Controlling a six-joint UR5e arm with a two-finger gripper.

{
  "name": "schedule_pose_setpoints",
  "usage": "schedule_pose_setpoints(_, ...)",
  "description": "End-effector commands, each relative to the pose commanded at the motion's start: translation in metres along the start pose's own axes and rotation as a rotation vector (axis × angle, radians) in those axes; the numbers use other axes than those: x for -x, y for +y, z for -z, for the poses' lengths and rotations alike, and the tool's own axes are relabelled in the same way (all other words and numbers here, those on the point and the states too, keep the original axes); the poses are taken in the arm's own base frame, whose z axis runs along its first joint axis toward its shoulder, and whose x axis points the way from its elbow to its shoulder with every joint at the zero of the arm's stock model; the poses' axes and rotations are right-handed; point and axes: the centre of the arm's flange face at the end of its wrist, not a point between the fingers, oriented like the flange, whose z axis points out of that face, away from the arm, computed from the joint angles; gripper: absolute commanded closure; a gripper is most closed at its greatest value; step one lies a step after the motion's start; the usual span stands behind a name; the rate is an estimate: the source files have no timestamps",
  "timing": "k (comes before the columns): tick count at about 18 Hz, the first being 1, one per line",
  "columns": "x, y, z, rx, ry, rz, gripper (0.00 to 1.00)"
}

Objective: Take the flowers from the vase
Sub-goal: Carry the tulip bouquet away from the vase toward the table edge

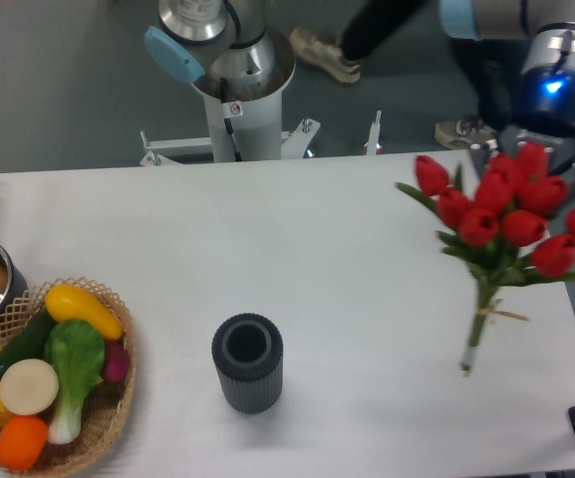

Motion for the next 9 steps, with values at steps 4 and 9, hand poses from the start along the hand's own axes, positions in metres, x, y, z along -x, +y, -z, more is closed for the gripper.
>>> schedule_pose_setpoints(4, 0.002, 0.009, 0.003, 0.258, -0.058, -0.033, 1.00)
schedule_pose_setpoints(9, -0.008, 0.012, -0.007, 0.443, -0.065, -0.044, 1.00)
